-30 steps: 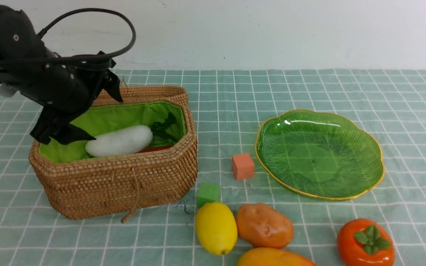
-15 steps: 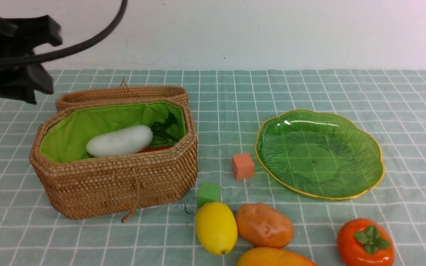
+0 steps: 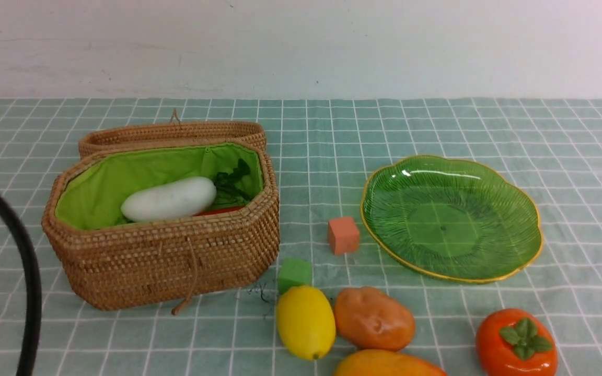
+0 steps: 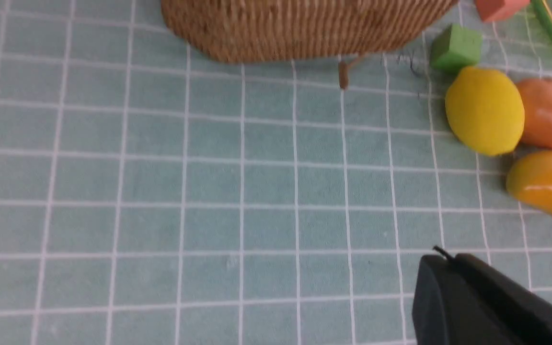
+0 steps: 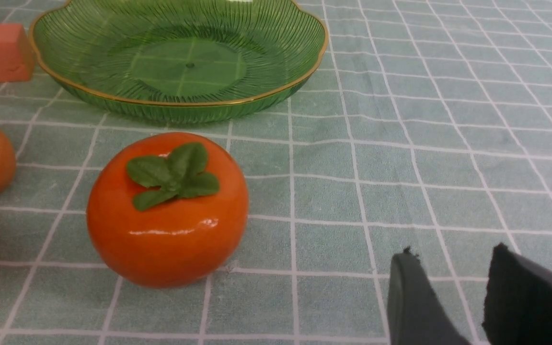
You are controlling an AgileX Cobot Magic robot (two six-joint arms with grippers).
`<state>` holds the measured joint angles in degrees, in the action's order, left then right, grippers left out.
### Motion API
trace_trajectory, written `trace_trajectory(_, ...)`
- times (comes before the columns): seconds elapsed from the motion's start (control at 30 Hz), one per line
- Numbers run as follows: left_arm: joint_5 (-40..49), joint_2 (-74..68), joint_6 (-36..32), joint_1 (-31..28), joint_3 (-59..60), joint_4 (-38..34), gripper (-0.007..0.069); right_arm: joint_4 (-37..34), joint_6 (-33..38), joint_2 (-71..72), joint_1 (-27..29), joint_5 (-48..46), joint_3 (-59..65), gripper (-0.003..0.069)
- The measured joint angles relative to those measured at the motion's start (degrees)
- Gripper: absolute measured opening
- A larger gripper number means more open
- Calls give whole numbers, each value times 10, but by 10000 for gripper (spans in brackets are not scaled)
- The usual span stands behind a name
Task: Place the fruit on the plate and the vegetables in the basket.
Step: Grab a tomato with your right arm and place it on the plate on the right.
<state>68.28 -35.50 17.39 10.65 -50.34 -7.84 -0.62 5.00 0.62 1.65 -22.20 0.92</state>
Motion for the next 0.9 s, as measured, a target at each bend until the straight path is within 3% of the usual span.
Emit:
trace_trajectory(0.6,24,33,6,0,52,3,-13,0,0,0,0,0,0,242)
trace_trajectory(0.73,23,34,6,0,52,19,-13,0,0,0,0,0,0,242)
trace_trajectory(0.9,-44,82,6,0,53,103,-13,0,0,0,0,0,0,242)
